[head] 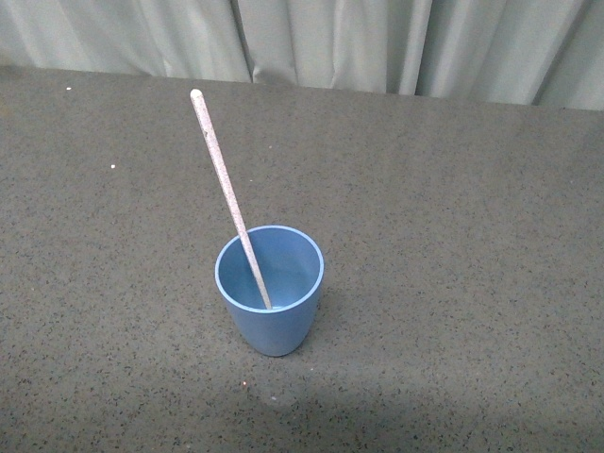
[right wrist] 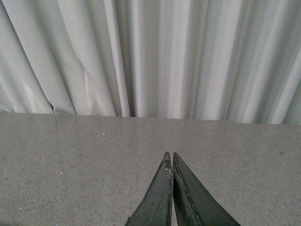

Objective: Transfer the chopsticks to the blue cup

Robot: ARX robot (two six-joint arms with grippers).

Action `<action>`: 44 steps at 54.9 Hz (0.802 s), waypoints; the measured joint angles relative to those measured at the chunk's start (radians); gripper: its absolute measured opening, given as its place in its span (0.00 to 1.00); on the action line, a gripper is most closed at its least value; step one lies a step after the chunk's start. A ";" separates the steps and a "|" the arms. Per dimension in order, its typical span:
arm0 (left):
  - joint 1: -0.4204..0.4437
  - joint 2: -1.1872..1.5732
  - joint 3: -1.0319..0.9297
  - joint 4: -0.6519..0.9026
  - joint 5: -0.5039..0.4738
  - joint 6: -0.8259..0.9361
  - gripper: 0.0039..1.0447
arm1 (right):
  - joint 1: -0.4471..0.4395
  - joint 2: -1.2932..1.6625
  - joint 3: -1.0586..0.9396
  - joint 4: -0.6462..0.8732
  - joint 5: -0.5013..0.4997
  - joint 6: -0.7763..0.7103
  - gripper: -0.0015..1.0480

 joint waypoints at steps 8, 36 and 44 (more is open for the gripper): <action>0.000 0.000 0.000 0.000 0.000 0.000 0.94 | 0.000 -0.103 0.000 -0.105 0.000 0.000 0.01; 0.000 0.000 0.000 0.000 0.000 0.000 0.94 | 0.000 -0.248 0.001 -0.255 -0.002 -0.002 0.30; 0.000 0.000 0.000 0.000 0.000 0.000 0.94 | 0.000 -0.248 0.001 -0.255 -0.002 -0.002 0.57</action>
